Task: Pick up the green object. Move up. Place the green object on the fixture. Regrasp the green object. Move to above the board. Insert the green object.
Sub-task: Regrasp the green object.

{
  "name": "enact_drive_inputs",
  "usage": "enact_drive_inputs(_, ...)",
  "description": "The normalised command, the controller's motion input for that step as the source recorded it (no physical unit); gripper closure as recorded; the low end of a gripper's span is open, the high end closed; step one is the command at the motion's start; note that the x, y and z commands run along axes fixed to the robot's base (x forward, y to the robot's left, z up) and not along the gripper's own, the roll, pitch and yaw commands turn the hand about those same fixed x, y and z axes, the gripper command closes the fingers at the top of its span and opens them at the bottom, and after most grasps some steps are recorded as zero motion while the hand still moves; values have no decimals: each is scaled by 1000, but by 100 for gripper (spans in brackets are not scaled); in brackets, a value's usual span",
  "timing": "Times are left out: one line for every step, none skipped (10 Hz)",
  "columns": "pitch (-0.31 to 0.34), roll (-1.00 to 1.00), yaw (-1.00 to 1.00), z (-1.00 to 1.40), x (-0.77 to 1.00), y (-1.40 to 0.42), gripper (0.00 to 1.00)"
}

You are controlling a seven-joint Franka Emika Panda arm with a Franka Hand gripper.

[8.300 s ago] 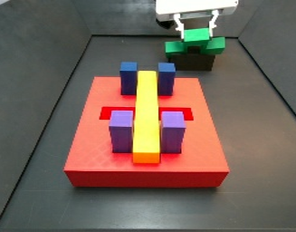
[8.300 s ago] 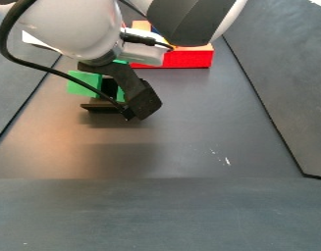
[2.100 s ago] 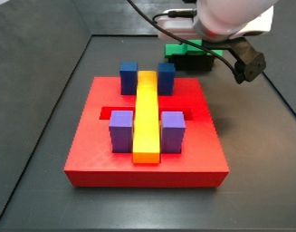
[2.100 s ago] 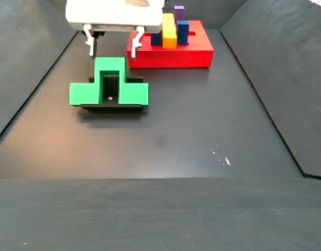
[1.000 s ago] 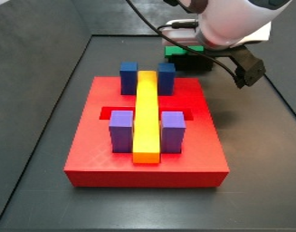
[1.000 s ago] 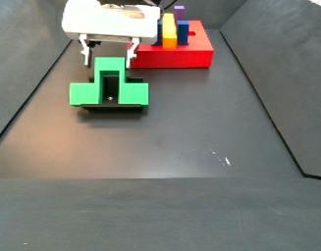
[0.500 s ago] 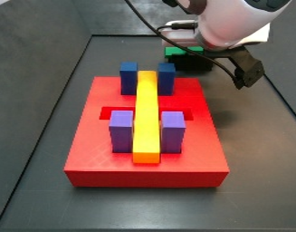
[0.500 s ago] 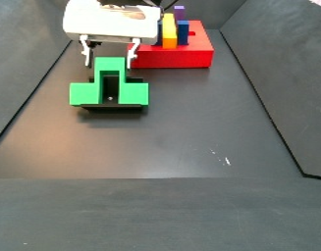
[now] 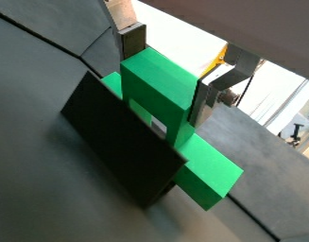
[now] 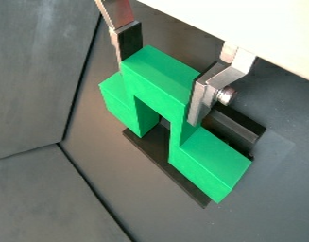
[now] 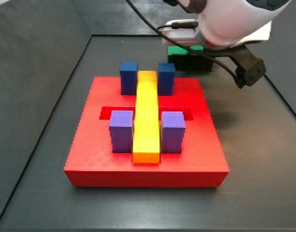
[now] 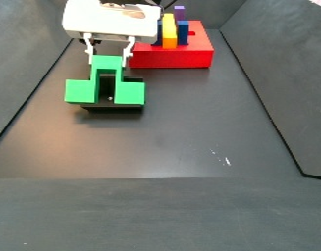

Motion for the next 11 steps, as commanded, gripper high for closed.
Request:
enact_drive_inputs(0,0,0,0,0,0,100)
enact_drive_inputs(0,0,0,0,0,0,100)
enact_drive_inputs(0,0,0,0,0,0,100)
enact_drive_inputs(0,0,0,0,0,0,100)
enact_drive_inputs(0,0,0,0,0,0,100)
enact_drive_inputs(0,0,0,0,0,0,100)
enact_drive_inputs(0,0,0,0,0,0,100)
enact_drive_inputs(0,0,0,0,0,0,100)
enact_drive_inputs(0,0,0,0,0,0,100)
enact_drive_inputs(0,0,0,0,0,0,100)
enact_drive_inputs(0,0,0,0,0,0,100)
